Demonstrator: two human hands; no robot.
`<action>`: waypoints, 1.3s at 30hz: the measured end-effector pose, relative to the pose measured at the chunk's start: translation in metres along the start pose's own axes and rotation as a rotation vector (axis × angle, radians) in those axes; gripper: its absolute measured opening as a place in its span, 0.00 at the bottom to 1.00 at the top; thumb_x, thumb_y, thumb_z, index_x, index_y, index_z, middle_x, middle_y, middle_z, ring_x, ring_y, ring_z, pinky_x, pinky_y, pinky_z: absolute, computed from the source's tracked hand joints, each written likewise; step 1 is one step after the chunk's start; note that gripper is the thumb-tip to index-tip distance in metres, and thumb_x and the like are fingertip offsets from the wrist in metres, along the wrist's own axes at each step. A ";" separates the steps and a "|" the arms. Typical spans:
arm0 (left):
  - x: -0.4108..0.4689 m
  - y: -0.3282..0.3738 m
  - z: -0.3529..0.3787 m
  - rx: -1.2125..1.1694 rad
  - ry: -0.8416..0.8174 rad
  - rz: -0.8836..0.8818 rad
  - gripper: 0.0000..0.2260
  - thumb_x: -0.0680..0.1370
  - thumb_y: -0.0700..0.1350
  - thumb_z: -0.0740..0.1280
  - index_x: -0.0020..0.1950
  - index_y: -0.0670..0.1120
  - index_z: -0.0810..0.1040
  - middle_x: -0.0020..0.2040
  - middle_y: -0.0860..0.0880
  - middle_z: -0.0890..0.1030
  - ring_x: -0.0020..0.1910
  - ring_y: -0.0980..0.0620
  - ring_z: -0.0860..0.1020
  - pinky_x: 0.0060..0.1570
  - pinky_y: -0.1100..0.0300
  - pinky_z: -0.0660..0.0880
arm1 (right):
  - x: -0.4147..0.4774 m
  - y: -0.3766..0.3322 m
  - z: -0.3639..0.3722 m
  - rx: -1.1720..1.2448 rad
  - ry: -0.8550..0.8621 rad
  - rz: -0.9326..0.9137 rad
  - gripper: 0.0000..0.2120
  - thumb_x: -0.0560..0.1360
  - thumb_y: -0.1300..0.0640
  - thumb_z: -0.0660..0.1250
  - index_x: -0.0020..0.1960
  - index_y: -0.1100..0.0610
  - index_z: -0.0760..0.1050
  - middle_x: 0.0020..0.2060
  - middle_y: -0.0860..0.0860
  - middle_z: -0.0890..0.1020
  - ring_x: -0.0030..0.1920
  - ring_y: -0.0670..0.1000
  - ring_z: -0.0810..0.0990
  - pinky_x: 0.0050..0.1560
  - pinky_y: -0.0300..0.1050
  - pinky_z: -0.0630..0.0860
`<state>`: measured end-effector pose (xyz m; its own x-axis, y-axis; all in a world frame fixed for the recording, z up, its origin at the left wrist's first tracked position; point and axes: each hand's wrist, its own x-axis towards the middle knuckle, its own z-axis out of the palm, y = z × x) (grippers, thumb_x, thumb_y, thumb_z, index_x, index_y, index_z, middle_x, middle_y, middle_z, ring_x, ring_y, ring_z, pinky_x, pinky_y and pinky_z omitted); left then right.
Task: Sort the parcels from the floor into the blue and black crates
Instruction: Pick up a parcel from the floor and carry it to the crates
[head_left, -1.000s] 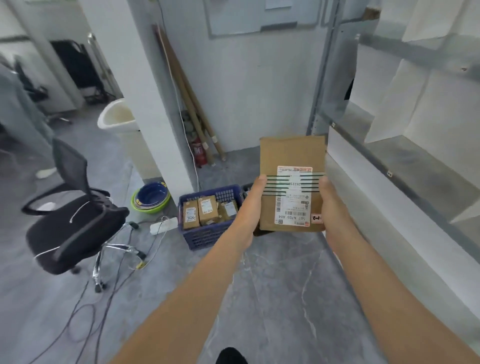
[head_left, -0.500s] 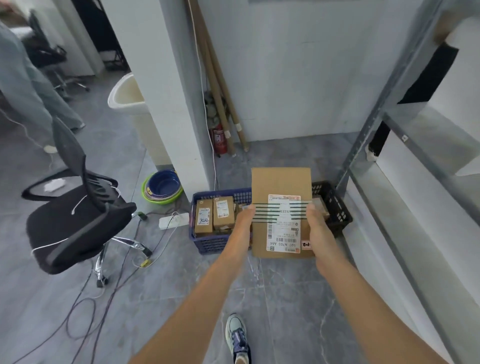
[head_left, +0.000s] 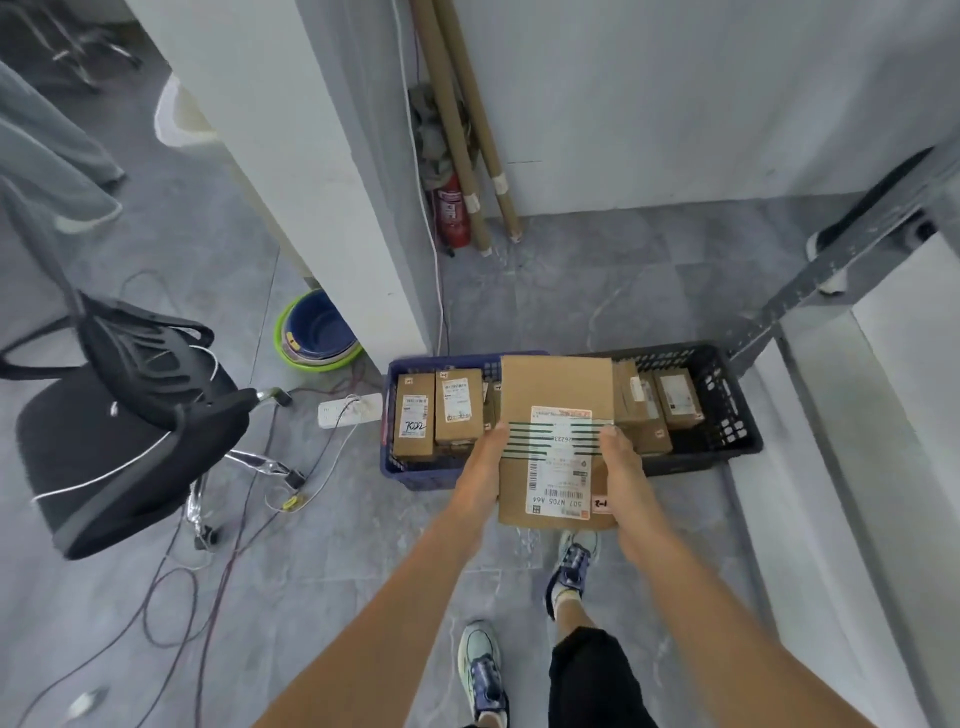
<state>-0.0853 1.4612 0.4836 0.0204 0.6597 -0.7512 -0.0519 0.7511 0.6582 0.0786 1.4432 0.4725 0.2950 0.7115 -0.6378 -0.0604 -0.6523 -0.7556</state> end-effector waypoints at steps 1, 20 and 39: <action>0.016 0.005 0.003 -0.013 0.021 -0.023 0.10 0.84 0.58 0.60 0.61 0.57 0.76 0.52 0.58 0.82 0.53 0.56 0.80 0.66 0.48 0.72 | 0.018 -0.002 0.003 -0.001 -0.014 0.027 0.10 0.89 0.44 0.51 0.60 0.39 0.71 0.58 0.43 0.78 0.57 0.46 0.78 0.65 0.53 0.74; 0.370 -0.035 0.022 0.059 0.167 -0.347 0.42 0.64 0.78 0.61 0.74 0.58 0.71 0.70 0.52 0.76 0.66 0.49 0.76 0.71 0.42 0.69 | 0.368 0.085 0.073 -0.079 -0.134 0.388 0.23 0.86 0.36 0.52 0.74 0.44 0.72 0.62 0.41 0.79 0.61 0.47 0.77 0.65 0.49 0.67; 0.586 -0.117 0.012 0.238 0.050 -0.374 0.33 0.76 0.69 0.55 0.78 0.56 0.67 0.80 0.49 0.66 0.77 0.42 0.66 0.76 0.41 0.61 | 0.555 0.210 0.146 -0.066 -0.105 0.457 0.28 0.82 0.32 0.56 0.76 0.45 0.71 0.65 0.48 0.83 0.65 0.53 0.82 0.70 0.58 0.74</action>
<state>-0.0557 1.7599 -0.0331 -0.0543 0.3441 -0.9374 0.1814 0.9265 0.3296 0.0907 1.7388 -0.0620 0.1539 0.3683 -0.9169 -0.0997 -0.9174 -0.3853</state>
